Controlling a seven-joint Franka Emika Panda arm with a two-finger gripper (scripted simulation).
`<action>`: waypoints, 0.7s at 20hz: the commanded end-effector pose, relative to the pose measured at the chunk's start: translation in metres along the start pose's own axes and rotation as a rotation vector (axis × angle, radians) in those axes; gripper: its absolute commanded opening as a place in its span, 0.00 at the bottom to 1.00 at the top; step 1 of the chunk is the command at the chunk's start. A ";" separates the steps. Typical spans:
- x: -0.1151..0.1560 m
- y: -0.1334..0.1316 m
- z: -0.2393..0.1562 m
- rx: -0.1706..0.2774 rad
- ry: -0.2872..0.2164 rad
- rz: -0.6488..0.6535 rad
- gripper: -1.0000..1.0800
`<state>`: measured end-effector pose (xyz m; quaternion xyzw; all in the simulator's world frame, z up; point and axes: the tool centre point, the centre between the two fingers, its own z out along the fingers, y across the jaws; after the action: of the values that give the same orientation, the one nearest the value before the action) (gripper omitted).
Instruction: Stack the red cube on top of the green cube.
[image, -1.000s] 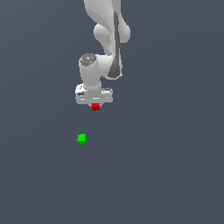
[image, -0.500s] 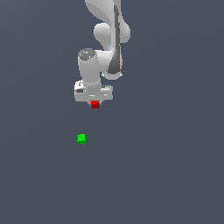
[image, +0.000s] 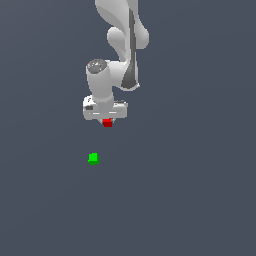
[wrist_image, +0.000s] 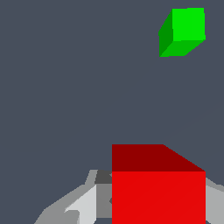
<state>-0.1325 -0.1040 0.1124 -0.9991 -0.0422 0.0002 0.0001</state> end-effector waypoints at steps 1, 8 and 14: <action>0.009 0.005 0.003 0.000 0.000 0.000 0.00; 0.045 0.022 0.016 0.000 0.001 0.000 0.00; 0.081 0.040 0.028 0.000 0.001 0.000 0.00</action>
<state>-0.0582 -0.1332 0.0872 -0.9991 -0.0424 0.0002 0.0000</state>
